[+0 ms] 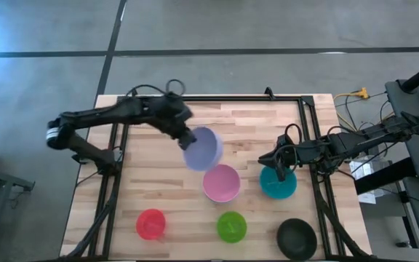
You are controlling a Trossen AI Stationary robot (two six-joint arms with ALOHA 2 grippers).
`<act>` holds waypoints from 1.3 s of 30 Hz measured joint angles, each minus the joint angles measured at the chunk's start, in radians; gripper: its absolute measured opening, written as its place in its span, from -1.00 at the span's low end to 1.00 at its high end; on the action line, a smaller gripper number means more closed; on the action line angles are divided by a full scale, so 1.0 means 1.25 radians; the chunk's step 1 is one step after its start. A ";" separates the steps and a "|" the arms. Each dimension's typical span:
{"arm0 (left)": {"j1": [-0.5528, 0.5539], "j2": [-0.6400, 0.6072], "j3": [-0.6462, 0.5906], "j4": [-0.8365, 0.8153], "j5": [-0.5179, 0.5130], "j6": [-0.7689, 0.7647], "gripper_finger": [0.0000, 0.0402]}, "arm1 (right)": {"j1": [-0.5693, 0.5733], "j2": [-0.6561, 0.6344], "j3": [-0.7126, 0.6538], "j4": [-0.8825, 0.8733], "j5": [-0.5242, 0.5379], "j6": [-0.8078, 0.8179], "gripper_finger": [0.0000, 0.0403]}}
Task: Nest bowls inside each other
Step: Stack the purple bowl on top of the pink bowl
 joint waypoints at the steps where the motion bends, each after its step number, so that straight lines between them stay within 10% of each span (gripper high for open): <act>1: -0.013 0.031 0.036 -0.001 0.004 0.009 -1.00 | 0.000 0.000 0.000 0.000 -0.002 0.001 -0.66; 16: -0.087 0.363 0.331 -0.149 0.145 0.027 -1.00 | 0.088 0.000 0.000 -0.036 -0.044 -0.010 -0.66; 39: -0.126 0.485 0.386 -0.279 -0.005 -0.077 -1.00 | 0.157 0.000 0.000 -0.237 -0.044 -0.039 -0.66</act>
